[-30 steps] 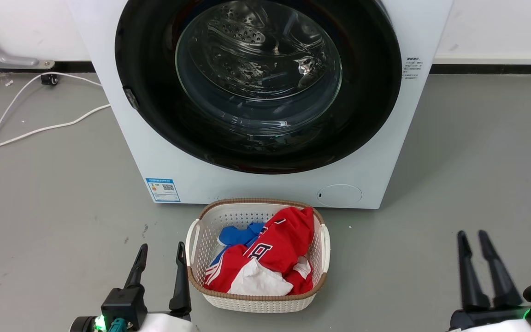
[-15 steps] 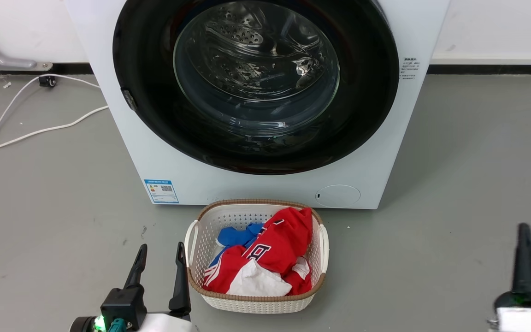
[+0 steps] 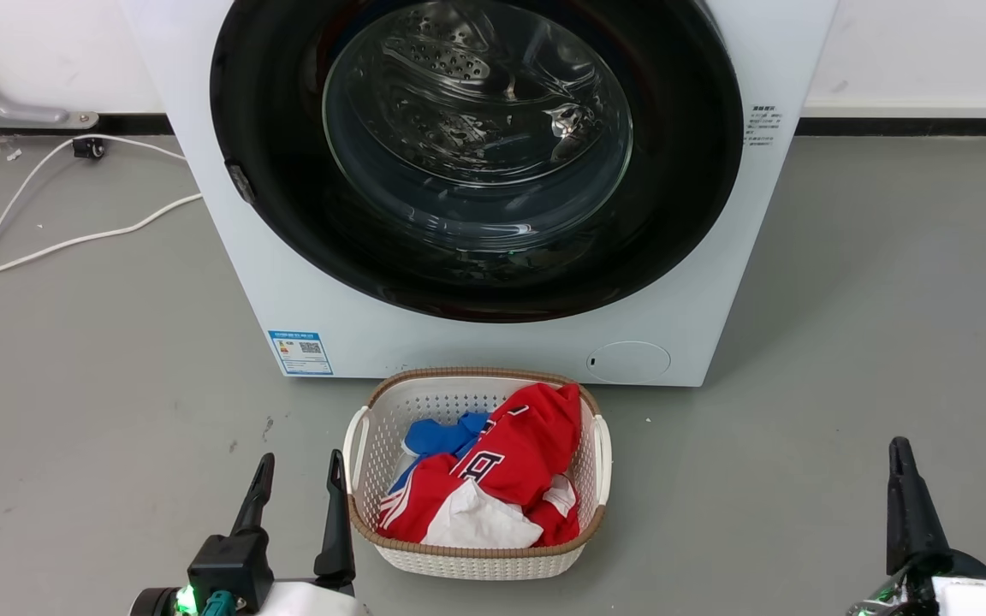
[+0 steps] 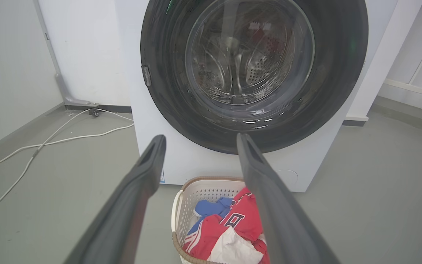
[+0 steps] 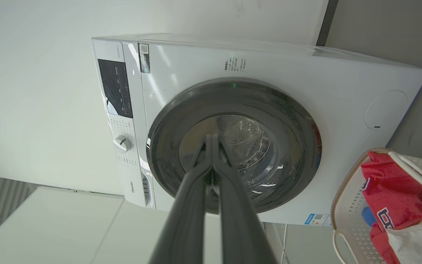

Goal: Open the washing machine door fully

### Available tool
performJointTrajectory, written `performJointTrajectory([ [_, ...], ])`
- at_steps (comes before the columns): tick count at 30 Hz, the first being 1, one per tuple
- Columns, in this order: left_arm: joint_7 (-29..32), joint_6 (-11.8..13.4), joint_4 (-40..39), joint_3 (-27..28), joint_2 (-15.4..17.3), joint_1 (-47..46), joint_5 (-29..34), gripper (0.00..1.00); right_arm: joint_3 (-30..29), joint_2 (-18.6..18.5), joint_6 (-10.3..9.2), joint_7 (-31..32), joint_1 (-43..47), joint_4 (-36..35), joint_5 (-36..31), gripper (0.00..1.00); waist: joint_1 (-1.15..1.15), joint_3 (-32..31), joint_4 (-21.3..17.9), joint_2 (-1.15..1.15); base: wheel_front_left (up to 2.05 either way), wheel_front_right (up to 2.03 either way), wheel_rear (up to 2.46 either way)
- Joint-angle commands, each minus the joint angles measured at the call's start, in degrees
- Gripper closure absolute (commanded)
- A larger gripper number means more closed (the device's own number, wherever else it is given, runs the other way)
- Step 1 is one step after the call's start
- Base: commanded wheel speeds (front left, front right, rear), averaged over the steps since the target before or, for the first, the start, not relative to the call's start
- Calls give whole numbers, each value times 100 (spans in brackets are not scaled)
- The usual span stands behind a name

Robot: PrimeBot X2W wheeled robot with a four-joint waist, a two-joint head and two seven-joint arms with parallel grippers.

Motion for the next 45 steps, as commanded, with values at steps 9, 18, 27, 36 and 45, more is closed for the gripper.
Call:
performJointTrajectory([
  [9,-16,14,-35,26,-1,20,-27,0,-210,-72,2,989,216,-210,886,100,0,30,37,0,0,0,0],
  [18,-16,48,-101,35,-1,-30,55,0,-433,-12,2,1228,45,0,896,100,0,86,90,0,0,0,0],
  [27,-16,73,-272,26,-1,-310,163,0,-1379,-259,2,1451,-1067,801,1177,100,0,556,164,0,0,0,0],
  [36,-16,80,-523,-20,-2,-833,262,0,-2028,-1020,2,1903,-2960,1520,1220,100,0,1474,272,0,0,0,0],
  [45,-16,101,-713,-139,-2,-1361,247,0,-1868,-1729,2,2298,-4738,2029,935,100,0,2329,409,0,0,0,0],
])
